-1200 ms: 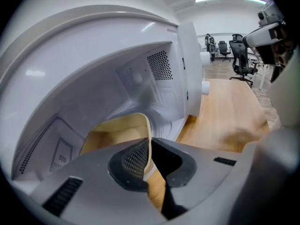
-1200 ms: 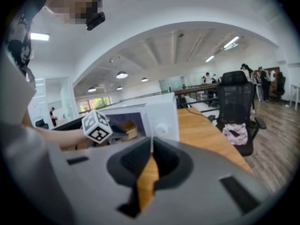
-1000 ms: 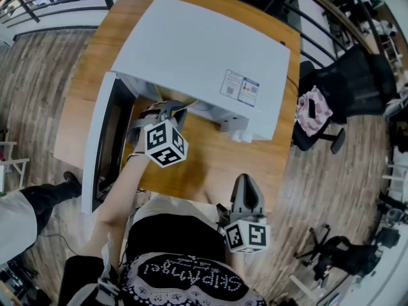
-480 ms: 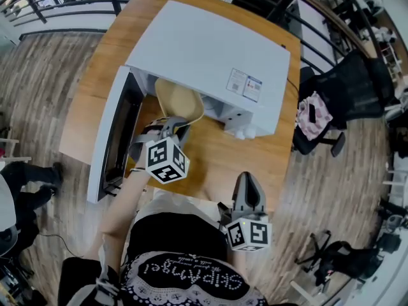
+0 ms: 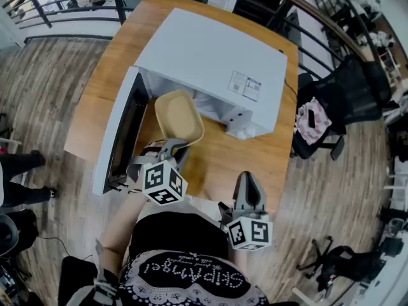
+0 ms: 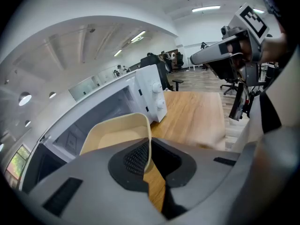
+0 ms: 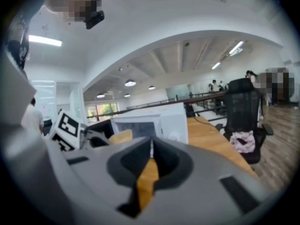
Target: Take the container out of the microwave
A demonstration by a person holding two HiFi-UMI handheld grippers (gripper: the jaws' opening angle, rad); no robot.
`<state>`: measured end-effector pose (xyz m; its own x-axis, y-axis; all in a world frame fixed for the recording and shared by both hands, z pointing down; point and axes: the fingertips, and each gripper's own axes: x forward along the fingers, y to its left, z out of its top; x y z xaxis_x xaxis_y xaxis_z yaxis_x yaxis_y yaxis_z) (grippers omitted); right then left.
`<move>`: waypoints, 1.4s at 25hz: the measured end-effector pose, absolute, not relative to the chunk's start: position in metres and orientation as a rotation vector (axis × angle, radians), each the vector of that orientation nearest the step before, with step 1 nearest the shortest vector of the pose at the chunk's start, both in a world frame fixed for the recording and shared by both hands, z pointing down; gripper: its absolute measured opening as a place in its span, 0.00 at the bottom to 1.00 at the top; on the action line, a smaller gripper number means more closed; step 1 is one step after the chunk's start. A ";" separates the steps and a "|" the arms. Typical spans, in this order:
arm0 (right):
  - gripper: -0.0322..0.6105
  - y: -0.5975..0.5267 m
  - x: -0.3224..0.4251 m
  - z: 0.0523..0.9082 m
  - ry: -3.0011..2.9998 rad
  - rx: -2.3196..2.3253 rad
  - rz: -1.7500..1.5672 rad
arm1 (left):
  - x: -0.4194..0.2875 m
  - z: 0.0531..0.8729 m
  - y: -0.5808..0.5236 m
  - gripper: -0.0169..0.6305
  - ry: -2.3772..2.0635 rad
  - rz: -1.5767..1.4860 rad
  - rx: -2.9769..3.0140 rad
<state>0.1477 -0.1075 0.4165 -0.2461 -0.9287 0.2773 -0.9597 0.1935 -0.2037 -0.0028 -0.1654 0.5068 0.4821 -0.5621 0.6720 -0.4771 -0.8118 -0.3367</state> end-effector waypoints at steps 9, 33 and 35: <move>0.11 -0.102 0.145 0.403 -2.405 1.868 0.476 | 0.002 0.459 -0.119 0.09 0.904 -1.130 -2.673; 0.11 -0.100 0.182 0.360 -2.391 1.942 0.361 | 0.009 0.389 -0.089 0.09 0.854 -0.938 -2.730; 0.11 -0.102 0.185 0.365 -2.371 1.946 0.364 | 0.009 0.394 -0.094 0.09 0.854 -0.933 -2.743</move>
<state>0.1851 -0.1025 0.3649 -0.2054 -0.9603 0.1885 -0.9727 0.1791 -0.1476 0.0092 -0.0942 0.3940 0.6508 -0.5489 0.5246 -0.4740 -0.8335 -0.2840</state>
